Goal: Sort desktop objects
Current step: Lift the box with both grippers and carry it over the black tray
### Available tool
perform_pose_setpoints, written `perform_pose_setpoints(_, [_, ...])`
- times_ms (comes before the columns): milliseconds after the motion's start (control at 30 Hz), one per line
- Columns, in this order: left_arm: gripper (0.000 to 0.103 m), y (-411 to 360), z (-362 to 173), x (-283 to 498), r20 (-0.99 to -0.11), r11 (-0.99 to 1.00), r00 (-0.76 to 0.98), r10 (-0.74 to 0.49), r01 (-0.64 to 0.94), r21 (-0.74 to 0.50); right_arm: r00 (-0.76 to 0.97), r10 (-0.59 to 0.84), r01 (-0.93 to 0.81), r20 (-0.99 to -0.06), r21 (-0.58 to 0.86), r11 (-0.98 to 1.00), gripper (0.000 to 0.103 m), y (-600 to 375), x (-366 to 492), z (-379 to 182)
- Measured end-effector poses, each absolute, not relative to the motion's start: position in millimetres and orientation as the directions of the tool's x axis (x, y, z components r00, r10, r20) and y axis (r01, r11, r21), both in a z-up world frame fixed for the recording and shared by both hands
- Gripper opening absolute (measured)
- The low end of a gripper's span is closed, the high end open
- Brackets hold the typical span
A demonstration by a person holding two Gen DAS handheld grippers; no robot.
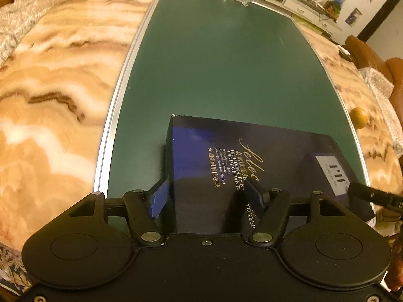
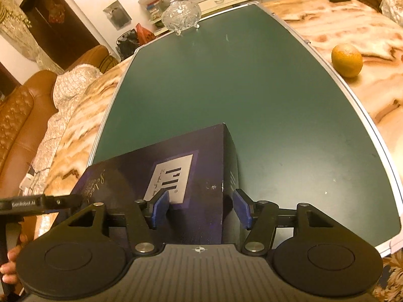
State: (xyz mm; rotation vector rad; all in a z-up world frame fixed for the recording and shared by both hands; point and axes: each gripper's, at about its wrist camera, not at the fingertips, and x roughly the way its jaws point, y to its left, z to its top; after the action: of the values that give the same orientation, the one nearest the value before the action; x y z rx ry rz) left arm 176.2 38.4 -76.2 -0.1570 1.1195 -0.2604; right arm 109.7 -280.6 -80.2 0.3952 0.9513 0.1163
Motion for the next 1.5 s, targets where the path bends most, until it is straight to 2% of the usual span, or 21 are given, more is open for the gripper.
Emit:
perform_pose_setpoints(467, [0.062,25,-44,139,-0.843,0.970,0.483,-0.236,0.172,-0.173,0.620,0.238,0.022,-0.748,0.320,0.947,0.059,-272,91,-66])
perform_pose_setpoints(900, [0.062,23,-61,140,-0.853,0.976,0.476,-0.213,0.147,-0.162,0.613,0.232,0.046,-0.755,0.327,0.944,0.059,-272,92,-83])
perform_pose_setpoints(1000, [0.064,21,-63,140,-0.853,0.977,0.479,-0.206,0.146,-0.155,0.615,0.219,0.046,-0.758,0.311,0.949,0.058,-270,94,-85])
perform_pose_setpoints(1200, [0.075,20,-57,127,-0.847,0.981,0.498,-0.187,0.139,-0.135,0.651,0.189,0.034,-0.735,0.277,0.960,0.059,-261,81,-74])
perform_pose_setpoints(1500, [0.077,-6,-53,103,-0.834,0.983,0.530,-0.155,0.164,-0.079,0.668,0.118,-0.018,-0.735,0.143,0.989,0.059,-222,58,-64])
